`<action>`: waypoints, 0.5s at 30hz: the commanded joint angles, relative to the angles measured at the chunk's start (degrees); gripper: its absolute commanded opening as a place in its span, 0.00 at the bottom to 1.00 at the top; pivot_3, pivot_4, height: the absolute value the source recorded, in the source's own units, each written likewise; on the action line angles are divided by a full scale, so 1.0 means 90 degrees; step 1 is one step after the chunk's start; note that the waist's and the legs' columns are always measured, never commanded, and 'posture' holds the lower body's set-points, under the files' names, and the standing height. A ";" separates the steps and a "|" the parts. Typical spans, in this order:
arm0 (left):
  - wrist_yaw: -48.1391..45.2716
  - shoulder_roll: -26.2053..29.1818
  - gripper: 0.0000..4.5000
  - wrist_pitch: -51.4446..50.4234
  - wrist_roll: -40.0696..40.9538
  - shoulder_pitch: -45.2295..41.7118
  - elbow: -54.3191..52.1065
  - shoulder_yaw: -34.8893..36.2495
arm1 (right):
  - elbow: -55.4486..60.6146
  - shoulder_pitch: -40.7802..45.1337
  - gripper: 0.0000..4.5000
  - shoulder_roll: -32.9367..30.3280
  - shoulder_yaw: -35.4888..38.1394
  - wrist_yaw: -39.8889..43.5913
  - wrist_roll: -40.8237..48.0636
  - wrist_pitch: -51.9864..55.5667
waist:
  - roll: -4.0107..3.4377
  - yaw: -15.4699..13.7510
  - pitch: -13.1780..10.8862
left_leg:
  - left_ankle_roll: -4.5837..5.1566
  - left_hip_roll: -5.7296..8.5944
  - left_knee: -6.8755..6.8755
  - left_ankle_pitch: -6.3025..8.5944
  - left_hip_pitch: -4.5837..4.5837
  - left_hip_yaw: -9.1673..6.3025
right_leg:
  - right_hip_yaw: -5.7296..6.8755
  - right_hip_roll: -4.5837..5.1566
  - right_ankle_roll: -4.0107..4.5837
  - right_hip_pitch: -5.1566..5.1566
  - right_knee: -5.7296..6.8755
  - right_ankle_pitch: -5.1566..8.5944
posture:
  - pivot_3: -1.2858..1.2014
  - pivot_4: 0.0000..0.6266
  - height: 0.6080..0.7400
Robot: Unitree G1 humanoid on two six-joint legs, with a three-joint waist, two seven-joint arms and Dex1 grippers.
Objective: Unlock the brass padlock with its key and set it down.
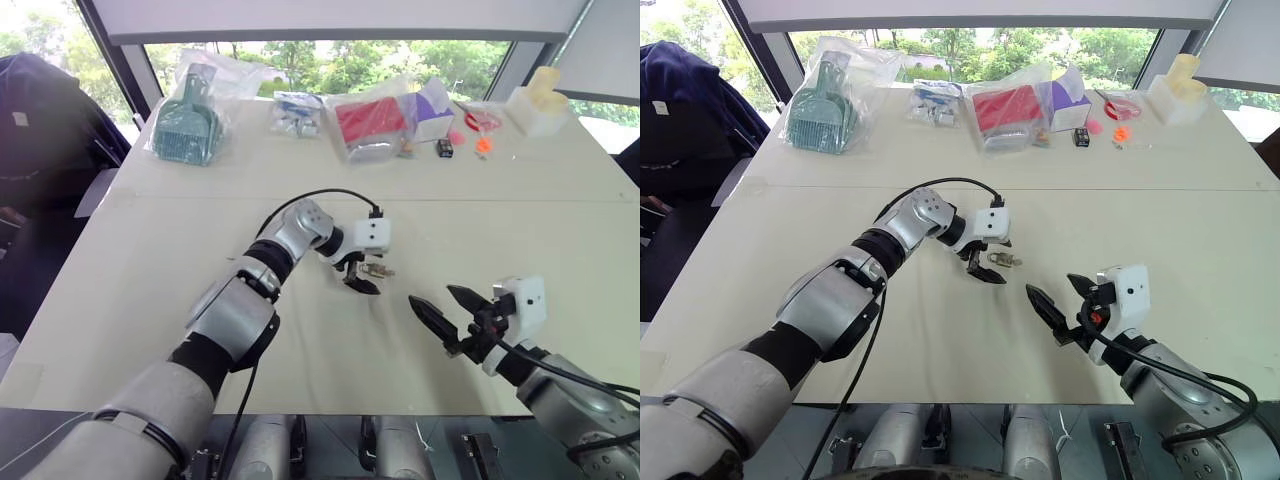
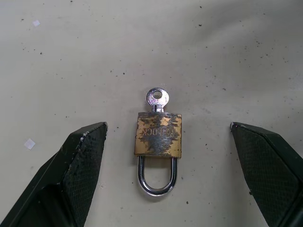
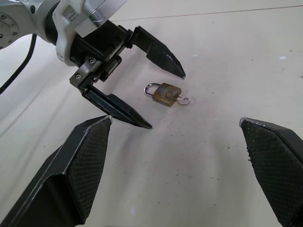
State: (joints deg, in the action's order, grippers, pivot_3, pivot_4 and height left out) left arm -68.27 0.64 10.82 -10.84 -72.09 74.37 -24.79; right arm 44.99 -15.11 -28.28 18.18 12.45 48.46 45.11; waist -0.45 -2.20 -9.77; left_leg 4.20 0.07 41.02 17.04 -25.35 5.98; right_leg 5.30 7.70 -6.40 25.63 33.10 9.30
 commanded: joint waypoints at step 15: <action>0.0564 0.0415 0.17 0.0941 0.0136 0.0051 -0.0362 0.0915 | -0.0769 0.1219 1.00 0.1029 -0.0107 -0.0807 0.0857 -0.0030 | 0.0015 0.0117 0.0009 | -0.0001 -0.0011 -0.0002 0.0000 0.0008 -0.0002 | 0.0001 -0.0002 0.0003 0.0000 0.0009 -0.0002 | 0.52 0.24 0.96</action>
State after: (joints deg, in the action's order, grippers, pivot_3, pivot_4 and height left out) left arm -64.56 3.71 17.33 -12.63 -70.72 73.53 -19.97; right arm 38.05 -5.21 -19.86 16.63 6.64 53.91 45.54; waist -0.32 -1.15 -9.69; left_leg 4.18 -0.02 41.01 17.04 -25.37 5.96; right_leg 5.30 7.68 -6.39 25.74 33.20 9.28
